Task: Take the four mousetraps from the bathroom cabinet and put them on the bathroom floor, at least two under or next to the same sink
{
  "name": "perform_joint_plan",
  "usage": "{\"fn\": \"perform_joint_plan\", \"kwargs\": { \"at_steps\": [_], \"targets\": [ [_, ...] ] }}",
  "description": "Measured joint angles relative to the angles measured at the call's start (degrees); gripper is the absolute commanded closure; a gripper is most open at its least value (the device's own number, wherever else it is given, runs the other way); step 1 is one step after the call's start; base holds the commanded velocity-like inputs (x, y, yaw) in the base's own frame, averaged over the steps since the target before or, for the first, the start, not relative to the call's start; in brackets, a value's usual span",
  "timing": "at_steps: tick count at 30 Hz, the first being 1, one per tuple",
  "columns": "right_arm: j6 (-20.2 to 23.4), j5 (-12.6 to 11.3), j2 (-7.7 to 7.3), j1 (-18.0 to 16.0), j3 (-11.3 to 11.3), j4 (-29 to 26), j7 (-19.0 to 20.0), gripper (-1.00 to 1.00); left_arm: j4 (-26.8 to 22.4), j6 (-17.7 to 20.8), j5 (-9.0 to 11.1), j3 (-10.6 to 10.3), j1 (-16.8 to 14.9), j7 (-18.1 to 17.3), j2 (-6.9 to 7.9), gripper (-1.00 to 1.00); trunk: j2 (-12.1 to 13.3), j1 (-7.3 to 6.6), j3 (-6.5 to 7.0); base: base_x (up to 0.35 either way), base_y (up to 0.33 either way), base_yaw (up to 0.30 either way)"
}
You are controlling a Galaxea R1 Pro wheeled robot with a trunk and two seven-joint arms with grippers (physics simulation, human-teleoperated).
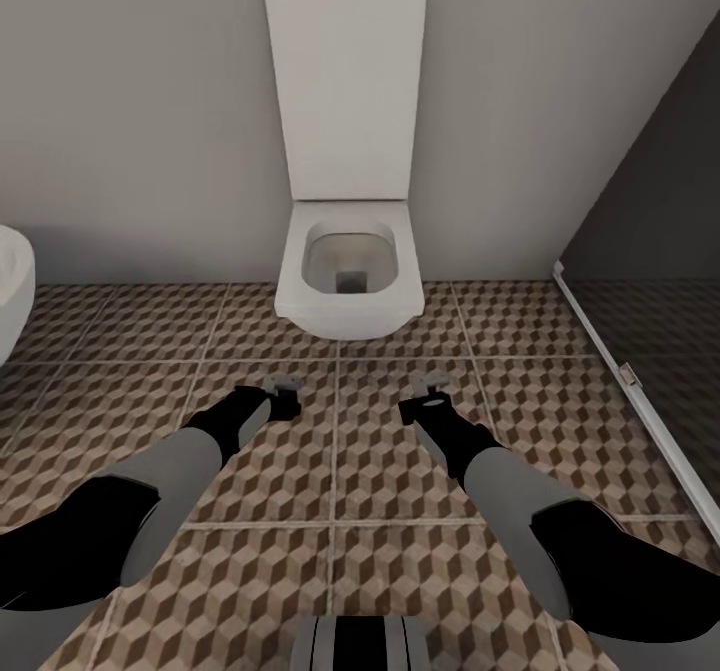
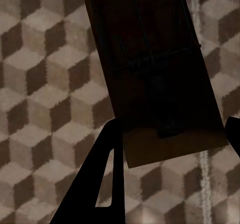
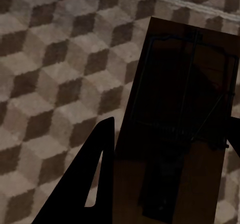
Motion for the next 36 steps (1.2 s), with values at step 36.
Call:
{"fn": "perform_joint_plan", "kwargs": {
  "at_steps": [36],
  "targets": [
    [-0.01,0.06,0.00,0.00,-0.01,0.01,0.00,1.00,0.06,-0.06,-0.02,-0.09,0.00,-0.01,-0.08,1.00,-0.33,0.65,-5.54,0.000,0.000,0.000]
  ]
}}
